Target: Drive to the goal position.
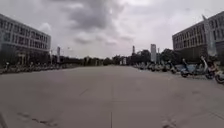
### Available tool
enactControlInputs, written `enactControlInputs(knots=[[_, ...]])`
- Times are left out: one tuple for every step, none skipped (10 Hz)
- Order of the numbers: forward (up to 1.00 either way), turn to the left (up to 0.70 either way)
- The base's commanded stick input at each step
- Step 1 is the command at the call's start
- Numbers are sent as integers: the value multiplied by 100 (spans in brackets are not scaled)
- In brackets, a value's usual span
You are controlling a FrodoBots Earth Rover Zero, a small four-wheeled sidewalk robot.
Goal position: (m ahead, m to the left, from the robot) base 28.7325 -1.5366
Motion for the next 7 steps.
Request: enactControlInputs(knots=[[70, 0], [70, 0], [70, 0], [70, 0], [70, 0], [70, 0], [70, 0]])
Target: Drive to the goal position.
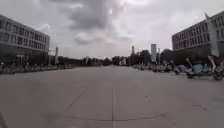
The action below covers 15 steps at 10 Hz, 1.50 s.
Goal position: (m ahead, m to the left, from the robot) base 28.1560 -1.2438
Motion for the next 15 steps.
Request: enactControlInputs(knots=[[70, 0], [70, 0], [70, 0], [70, 0], [70, 0], [70, 0], [70, 0], [70, 0], [70, 0], [70, 0], [70, 0], [70, 0], [70, 0], [70, 0], [70, 0]])
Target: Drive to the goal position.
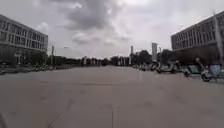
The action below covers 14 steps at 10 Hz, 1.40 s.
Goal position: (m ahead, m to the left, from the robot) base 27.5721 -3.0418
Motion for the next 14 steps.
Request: enactControlInputs(knots=[[70, 0], [70, 0], [70, 0], [70, 0], [70, 0], [70, 0], [70, 0], [70, 0], [70, 0], [70, 0], [70, 0], [70, 0], [70, 0], [70, 0]])
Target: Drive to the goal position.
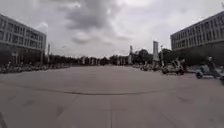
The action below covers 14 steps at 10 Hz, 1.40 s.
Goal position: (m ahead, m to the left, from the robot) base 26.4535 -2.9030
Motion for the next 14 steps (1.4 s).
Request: enactControlInputs(knots=[[70, 0], [70, 0], [70, 0], [70, 0], [70, 0], [70, 0], [70, 0], [70, 0], [70, 0], [70, 0], [70, 0], [70, 0], [70, 0], [70, 0]])
